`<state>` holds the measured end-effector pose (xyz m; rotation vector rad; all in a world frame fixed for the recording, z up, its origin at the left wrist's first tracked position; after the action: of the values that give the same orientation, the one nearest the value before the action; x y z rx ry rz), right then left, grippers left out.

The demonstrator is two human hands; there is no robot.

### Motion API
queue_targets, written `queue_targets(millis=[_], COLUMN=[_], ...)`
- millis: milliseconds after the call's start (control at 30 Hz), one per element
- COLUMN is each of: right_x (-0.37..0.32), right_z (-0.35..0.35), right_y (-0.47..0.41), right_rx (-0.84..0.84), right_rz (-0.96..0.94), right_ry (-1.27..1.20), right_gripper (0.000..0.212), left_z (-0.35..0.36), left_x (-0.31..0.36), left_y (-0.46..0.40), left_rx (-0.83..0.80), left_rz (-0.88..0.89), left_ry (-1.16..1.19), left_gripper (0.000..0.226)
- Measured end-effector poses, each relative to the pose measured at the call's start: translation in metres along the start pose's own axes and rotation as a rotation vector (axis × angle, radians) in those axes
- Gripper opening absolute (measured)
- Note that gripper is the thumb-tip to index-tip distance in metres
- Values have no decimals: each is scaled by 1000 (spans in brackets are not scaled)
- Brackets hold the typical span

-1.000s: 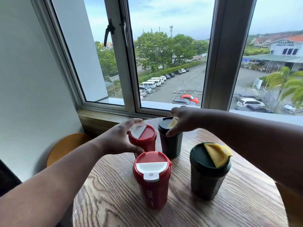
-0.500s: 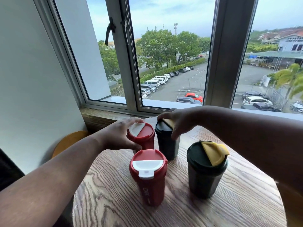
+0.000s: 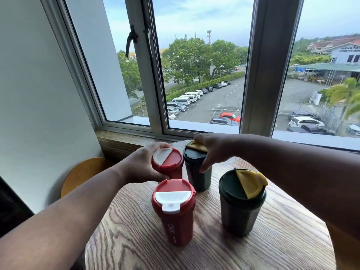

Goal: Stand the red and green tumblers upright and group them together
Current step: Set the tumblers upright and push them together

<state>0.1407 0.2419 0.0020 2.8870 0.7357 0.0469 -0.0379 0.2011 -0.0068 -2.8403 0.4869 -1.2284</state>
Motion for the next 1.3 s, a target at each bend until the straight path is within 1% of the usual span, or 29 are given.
queue_targets(millis=[133, 367, 500, 767, 900, 1000, 1067, 1133, 1200, 1300], right_x=[1, 7, 15, 17, 15, 19, 22, 23, 26, 32], right_z=[-3, -4, -4, 0, 2, -3, -13, -21, -22, -17], right_y=[2, -2, -6, 0, 5, 12, 24, 41, 57, 74], right_rx=[16, 47, 61, 37, 12, 59, 143, 221, 254, 268], right_rz=[-47, -78, -51, -36, -41, -27, -29, -56, -86, -124], right_ry=[-28, 6, 1, -42, -80, -96, -127, -153, -183, -210], right_gripper=[105, 105, 108, 110, 114, 114, 107, 97, 88, 72], left_z=[2, 7, 9, 12, 12, 6, -3, -13, -20, -27], left_x=[7, 6, 7, 5, 0, 4, 13, 28, 45, 73], left_y=[1, -4, -7, -10, -7, 3, 14, 28, 44, 67], left_rx=[-6, -36, -46, -84, -97, -91, -38, 59, 164, 335], left_rz=[39, 27, 9, -71, -117, -141, -118, -78, -37, 27], left_ry=[10, 46, 29, -3, 78, 92, 49, 43, 55, -23], left_gripper=[102, 103, 106, 100, 103, 103, 94, 77, 58, 32])
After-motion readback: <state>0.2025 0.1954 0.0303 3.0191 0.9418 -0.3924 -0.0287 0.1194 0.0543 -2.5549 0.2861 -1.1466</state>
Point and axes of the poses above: each hand's wrist, its own y-axis away from the middle knuckle, its own z-axis out of the palm, x = y × z, the point moved 10 cm from there along -y, towards the middle knuckle, and after that the axes turned 14 degrees about y, right-handed, at the moved point
